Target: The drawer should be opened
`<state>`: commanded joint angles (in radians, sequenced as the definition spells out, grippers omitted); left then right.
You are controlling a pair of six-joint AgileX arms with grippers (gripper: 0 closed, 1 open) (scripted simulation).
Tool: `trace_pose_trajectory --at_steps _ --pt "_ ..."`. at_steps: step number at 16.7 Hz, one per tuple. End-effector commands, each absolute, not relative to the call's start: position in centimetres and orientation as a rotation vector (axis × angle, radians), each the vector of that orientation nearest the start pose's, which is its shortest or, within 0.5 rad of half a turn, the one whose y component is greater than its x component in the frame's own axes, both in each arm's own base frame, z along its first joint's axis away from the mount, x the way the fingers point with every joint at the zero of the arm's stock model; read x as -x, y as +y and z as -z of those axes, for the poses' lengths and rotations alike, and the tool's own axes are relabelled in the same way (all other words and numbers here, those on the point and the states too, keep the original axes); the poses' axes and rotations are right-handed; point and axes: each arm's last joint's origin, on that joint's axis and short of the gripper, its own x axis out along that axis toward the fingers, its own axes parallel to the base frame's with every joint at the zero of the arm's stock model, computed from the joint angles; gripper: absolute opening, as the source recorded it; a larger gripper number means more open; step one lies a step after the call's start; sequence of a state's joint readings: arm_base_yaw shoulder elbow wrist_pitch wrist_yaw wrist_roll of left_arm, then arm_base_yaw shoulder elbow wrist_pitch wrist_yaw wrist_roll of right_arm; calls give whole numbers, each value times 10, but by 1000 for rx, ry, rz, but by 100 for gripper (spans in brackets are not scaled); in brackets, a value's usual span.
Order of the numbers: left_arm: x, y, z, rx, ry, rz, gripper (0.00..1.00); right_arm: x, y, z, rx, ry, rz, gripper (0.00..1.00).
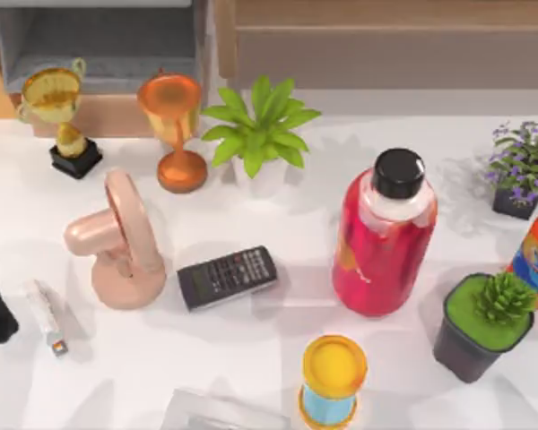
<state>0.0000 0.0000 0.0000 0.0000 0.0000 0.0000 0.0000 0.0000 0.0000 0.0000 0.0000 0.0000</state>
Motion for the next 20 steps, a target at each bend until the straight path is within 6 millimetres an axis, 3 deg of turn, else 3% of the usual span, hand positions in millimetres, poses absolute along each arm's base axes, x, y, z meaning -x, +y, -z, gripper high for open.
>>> trace_pose_trajectory --at_steps 4,8,14,20 --pt "-107 -3 -166 0 -12 0 100 -106 -1 -160 0 0 0 100" --pt "-117 -11 -192 5 -37 2 100 -106 -1 -160 0 0 0 100" --pt "-165 -45 -227 8 -21 2 100 -106 -1 -160 0 0 0 100" --pt "-212 -94 -228 -1 2 0 100 -106 -1 -160 0 0 0 100"
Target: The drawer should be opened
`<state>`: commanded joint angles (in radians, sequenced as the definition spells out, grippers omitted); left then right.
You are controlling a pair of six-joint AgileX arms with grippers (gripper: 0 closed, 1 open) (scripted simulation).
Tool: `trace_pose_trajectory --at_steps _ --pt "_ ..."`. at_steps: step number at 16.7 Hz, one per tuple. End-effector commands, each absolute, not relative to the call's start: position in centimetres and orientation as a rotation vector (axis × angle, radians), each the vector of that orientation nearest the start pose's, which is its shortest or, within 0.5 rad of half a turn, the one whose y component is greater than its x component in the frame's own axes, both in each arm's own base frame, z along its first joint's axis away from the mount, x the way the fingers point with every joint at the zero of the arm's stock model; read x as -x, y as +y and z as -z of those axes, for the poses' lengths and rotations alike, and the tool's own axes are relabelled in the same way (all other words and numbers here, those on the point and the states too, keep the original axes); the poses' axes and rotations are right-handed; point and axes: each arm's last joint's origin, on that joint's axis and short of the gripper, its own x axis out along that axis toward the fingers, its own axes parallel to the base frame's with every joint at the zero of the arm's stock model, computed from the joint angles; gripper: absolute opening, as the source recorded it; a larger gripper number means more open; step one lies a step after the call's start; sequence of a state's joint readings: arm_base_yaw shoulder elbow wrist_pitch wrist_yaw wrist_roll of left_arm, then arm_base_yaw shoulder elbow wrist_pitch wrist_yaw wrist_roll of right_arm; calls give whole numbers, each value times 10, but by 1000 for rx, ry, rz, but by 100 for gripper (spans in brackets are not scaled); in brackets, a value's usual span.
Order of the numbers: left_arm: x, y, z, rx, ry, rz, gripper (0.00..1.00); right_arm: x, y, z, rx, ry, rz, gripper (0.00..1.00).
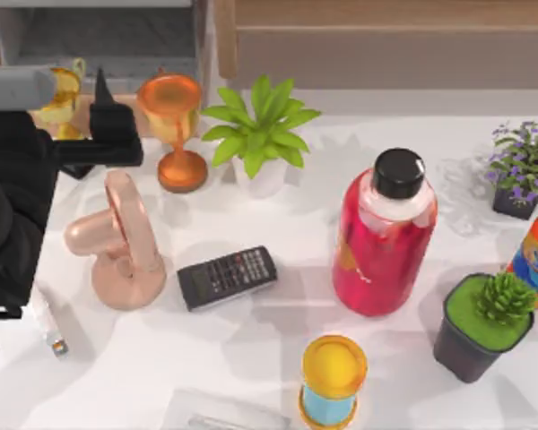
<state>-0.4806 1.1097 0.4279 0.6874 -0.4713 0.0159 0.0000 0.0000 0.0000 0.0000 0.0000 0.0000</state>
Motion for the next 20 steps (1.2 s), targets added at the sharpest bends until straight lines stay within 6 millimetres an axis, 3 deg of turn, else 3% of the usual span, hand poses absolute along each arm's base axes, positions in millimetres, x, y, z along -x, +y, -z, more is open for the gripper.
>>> trace_pose_trajectory --at_steps 3,9,12,16,20 --pt "-220 -106 -226 0 0 0 100 -106 -1 -160 0 0 0 100" --pt "-223 -104 -226 -13 2 -5 100 -106 -1 -160 0 0 0 100" --pt "-249 -92 -226 -107 -2 -28 100 -106 -1 -160 0 0 0 100" --pt "-308 -47 -219 -382 5 -84 100 -106 -1 -160 0 0 0 100" --pt "-363 30 -192 -802 36 -118 100 -106 -1 -160 0 0 0 100"
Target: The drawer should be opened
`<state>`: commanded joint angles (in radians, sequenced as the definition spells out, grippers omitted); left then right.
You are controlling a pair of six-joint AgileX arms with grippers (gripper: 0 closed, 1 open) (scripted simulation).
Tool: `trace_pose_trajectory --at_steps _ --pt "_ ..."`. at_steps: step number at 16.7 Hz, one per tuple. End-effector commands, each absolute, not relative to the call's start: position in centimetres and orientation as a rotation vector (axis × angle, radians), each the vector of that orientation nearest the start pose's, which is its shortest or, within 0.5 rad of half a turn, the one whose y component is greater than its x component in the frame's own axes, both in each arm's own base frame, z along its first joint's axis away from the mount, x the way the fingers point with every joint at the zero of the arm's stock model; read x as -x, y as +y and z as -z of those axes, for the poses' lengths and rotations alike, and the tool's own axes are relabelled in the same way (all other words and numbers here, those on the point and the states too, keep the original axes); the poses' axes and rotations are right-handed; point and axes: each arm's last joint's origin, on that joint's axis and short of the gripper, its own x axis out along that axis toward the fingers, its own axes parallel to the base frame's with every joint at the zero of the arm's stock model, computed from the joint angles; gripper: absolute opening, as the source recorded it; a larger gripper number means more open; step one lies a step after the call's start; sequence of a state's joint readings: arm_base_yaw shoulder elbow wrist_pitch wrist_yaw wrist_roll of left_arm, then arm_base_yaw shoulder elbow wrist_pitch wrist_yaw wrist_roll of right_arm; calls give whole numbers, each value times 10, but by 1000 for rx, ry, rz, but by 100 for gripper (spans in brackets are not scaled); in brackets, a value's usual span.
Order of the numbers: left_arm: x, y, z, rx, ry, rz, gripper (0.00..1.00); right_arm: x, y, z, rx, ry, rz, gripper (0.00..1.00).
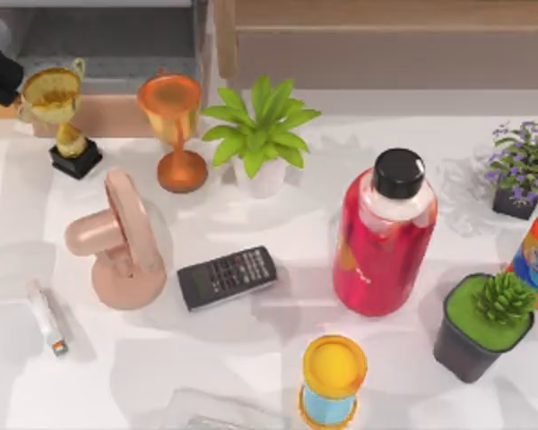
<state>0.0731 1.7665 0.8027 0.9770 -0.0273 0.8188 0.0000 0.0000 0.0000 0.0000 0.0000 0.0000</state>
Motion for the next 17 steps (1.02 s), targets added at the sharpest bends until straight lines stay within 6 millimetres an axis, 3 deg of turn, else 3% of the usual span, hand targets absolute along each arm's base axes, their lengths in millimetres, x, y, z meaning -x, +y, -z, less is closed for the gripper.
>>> trace_pose_trajectory --at_steps 4,8,12,17 --pt "-394 104 -153 -1210 49 -85 100 -106 -1 -160 0 0 0 100" --pt "-404 154 -115 -1474 20 -26 100 -106 -1 -160 0 0 0 100" --pt "-407 171 -96 -1570 -15 15 100 -106 -1 -160 0 0 0 100" --pt "-408 169 -95 -1569 -15 19 100 -106 -1 -160 0 0 0 100"
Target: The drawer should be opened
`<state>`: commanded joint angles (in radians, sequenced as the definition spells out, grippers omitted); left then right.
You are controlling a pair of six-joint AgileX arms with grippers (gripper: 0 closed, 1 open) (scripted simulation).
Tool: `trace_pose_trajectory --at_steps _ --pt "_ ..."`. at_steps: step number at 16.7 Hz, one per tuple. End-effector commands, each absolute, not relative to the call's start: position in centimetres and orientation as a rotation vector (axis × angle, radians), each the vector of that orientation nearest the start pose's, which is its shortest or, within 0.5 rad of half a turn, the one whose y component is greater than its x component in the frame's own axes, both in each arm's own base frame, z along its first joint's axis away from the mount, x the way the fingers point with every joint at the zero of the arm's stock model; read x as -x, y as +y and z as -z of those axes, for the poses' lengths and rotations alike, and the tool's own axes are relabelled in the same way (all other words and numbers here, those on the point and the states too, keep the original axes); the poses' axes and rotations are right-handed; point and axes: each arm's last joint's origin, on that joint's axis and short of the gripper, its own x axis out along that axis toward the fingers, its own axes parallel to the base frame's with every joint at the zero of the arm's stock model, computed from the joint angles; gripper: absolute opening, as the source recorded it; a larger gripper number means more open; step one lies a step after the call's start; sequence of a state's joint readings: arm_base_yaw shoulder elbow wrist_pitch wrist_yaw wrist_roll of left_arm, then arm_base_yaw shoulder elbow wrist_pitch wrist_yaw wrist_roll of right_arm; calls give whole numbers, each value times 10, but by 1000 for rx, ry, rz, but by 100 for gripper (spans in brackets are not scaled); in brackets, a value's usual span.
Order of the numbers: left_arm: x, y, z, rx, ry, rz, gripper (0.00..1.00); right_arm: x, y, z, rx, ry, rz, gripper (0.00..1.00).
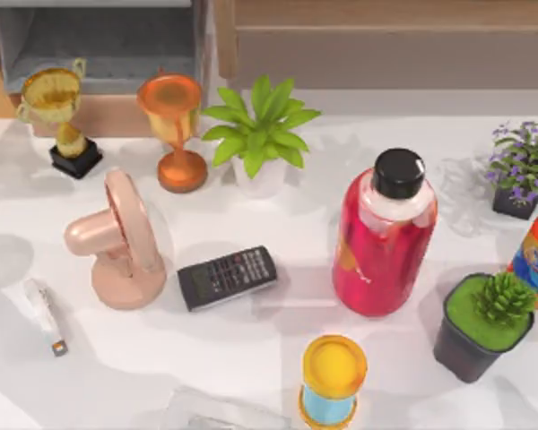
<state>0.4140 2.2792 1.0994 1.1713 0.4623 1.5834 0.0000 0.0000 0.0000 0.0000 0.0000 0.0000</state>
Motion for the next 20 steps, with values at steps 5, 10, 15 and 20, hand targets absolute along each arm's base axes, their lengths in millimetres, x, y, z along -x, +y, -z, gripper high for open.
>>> trace_pose_trajectory --at_steps 5,10,15,20 --pt "-428 171 -95 -1571 -16 16 100 -106 -1 -160 0 0 0 100" --pt "-433 171 -95 -1571 -16 16 100 -106 -1 -160 0 0 0 100" --pt "-433 171 -95 -1571 -16 16 62 -106 -1 -160 0 0 0 100" --pt "-433 171 -95 -1571 -16 16 25 -106 -1 -160 0 0 0 100"
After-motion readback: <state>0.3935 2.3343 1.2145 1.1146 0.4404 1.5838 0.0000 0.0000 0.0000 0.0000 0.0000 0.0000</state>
